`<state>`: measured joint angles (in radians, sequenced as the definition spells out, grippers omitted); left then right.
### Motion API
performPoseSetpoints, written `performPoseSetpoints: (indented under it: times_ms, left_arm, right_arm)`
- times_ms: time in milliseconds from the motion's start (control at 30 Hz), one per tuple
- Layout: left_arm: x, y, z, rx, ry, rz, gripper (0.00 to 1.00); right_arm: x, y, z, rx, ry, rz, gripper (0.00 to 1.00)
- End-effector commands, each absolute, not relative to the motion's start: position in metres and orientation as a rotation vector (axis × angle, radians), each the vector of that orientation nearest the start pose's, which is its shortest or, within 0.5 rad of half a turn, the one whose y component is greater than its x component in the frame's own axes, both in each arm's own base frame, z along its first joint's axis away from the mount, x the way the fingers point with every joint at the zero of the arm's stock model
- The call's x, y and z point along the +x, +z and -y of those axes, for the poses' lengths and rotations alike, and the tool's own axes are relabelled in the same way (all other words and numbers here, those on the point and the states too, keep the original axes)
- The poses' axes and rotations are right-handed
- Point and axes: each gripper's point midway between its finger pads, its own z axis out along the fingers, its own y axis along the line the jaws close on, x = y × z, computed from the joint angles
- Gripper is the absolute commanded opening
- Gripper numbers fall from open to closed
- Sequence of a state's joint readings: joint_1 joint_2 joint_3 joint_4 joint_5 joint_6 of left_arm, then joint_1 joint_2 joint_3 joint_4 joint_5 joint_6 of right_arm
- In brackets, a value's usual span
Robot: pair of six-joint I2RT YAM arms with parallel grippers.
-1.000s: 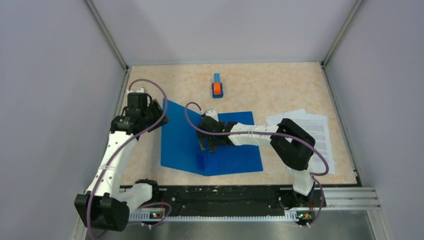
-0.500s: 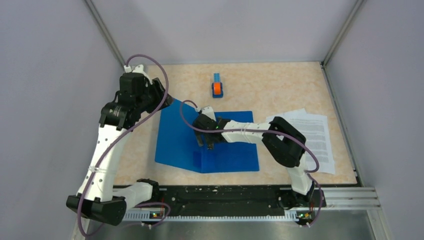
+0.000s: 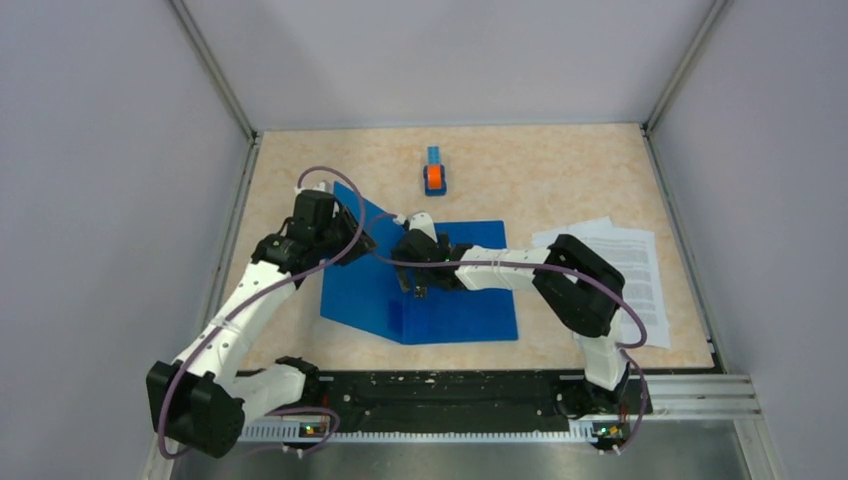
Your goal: Put the files into the folder
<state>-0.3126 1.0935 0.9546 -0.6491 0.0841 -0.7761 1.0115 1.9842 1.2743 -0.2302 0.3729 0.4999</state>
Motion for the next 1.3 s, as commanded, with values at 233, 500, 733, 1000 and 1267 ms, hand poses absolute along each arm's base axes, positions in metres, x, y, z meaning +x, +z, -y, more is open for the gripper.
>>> performPoseSetpoints:
  times_ms: [233, 500, 733, 1000, 1267]
  left_arm:
    - [0.281, 0.109, 0.102, -0.609, -0.369, -2.429, 0.62]
    - [0.283, 0.172, 0.127, -0.444, -0.674, -2.146, 0.76]
    - [0.280, 0.199, 0.127, -0.416, -0.747, -1.983, 0.78]
    - [0.269, 0.217, 0.118, -0.422, -0.788, -1.814, 0.83]
    - [0.264, 0.214, 0.120, -0.408, -0.806, -1.820, 0.83]
  right_arm:
    - [0.267, -0.033, -0.314, -0.436, 0.190, -2.605, 0.85]
    - [0.272, -0.040, -0.300, -0.449, 0.074, -2.600, 0.83]
    - [0.272, -0.042, -0.299, -0.457, 0.061, -2.604, 0.83]
    - [0.270, -0.043, -0.307, -0.467, 0.120, -2.611, 0.83]
    - [0.271, -0.043, -0.311, -0.465, 0.157, -2.620, 0.84]
